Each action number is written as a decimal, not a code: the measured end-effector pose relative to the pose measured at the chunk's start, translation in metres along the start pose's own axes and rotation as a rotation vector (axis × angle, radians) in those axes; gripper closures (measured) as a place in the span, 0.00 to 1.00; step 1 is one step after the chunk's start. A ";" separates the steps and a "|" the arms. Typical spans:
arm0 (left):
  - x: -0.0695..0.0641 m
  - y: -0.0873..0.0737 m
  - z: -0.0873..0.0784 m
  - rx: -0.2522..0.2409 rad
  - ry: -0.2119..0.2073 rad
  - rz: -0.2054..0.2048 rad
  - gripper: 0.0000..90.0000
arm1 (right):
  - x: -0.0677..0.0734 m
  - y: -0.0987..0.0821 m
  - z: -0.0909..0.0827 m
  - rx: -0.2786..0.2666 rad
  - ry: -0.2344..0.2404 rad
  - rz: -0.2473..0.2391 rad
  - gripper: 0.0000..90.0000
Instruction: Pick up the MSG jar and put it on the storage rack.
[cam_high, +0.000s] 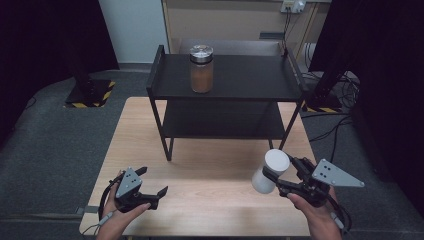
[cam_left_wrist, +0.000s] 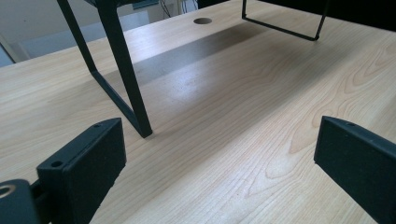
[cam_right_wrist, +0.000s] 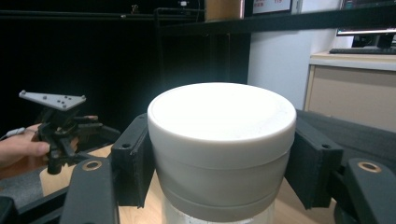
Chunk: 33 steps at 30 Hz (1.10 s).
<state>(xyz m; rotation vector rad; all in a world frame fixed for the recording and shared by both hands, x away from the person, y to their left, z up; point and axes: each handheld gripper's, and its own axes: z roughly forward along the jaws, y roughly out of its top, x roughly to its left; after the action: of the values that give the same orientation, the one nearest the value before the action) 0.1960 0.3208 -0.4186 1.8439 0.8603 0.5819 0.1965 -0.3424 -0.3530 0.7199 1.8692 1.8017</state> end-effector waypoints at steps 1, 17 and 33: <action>0.000 0.000 0.000 0.000 -0.001 0.001 0.01 | 0.000 0.003 0.000 0.000 -0.001 0.000 0.38; -0.002 0.002 -0.003 0.015 -0.007 0.039 0.01 | 0.000 0.051 0.007 0.008 -0.014 -0.016 0.38; 0.004 -0.004 -0.001 0.010 -0.028 0.003 0.01 | -0.009 0.089 0.026 -0.007 0.018 -0.028 0.38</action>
<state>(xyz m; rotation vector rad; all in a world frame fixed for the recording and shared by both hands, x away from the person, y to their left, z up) 0.1962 0.3254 -0.4212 1.8585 0.8433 0.5540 0.2258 -0.3269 -0.2660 0.6743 1.8746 1.8019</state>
